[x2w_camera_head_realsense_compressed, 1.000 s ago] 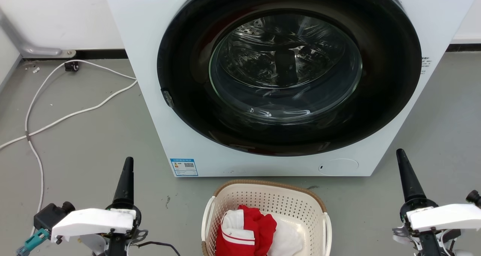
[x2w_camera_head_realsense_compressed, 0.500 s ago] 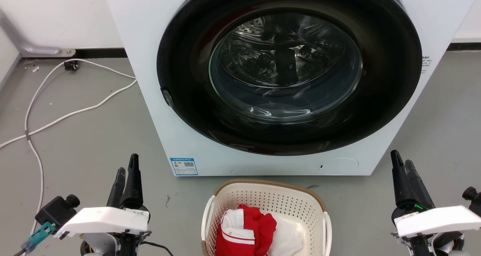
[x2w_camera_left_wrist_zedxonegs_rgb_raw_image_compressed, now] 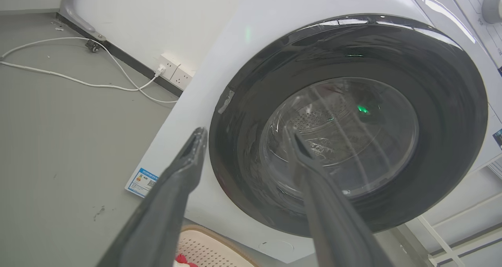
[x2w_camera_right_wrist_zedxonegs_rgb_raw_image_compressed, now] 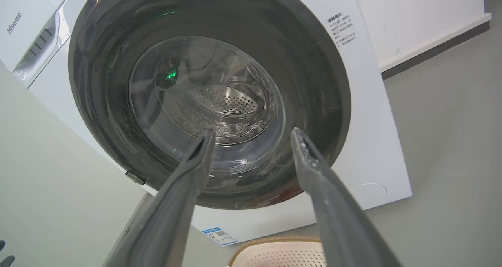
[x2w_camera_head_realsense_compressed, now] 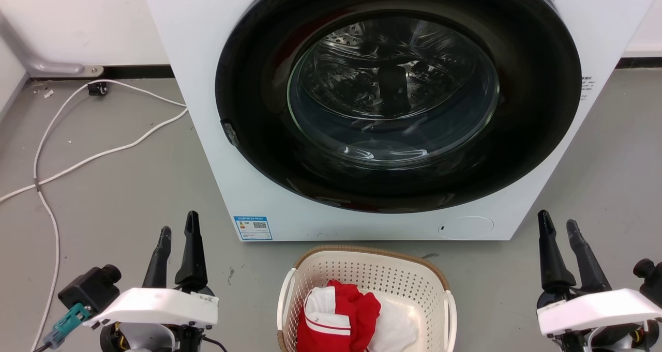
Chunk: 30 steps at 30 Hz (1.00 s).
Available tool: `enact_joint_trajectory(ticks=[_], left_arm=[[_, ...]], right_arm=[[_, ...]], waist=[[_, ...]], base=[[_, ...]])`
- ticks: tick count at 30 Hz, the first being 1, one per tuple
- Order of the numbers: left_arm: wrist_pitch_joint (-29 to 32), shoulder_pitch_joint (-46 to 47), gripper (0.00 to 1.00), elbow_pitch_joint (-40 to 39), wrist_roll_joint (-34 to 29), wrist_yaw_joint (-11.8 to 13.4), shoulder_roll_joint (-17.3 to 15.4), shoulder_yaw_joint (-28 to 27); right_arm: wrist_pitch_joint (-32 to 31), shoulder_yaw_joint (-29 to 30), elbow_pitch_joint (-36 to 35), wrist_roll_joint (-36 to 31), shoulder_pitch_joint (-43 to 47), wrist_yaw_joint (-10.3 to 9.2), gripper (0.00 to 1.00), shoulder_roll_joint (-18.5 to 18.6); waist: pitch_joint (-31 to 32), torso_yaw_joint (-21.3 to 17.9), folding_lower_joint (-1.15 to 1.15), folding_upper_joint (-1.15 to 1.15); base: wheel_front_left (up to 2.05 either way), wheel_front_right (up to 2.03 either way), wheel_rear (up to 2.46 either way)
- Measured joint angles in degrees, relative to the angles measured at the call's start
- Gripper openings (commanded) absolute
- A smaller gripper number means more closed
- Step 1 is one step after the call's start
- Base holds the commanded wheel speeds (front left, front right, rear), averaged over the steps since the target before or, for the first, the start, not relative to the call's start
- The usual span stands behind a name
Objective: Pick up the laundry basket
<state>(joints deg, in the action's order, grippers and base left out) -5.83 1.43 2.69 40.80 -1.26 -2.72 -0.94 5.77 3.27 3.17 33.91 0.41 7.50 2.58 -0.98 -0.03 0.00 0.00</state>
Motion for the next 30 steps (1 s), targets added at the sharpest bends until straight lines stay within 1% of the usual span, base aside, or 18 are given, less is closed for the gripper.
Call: enact_joint_trajectory(ticks=[19, 30], left_arm=[[-3.01, -1.35, 1.0, -1.21, -12.13, -0.53, -0.02, 0.92], [-4.46, -1.78, 1.0, -1.11, -18.92, 0.0, -0.03, 1.86]], right_arm=[[2.99, -0.38, -1.81, -12.47, 1.62, 0.0, 1.0, 0.04], [4.54, -0.37, -2.9, -18.92, 2.36, 0.0, 1.0, 0.07]], waist=[[-0.29, 0.09, 0.0, 0.0], [-0.53, 0.02, 0.0, 0.0]], base=[[0.0, 0.0, 0.0], [0.0, 0.0, 0.0]])
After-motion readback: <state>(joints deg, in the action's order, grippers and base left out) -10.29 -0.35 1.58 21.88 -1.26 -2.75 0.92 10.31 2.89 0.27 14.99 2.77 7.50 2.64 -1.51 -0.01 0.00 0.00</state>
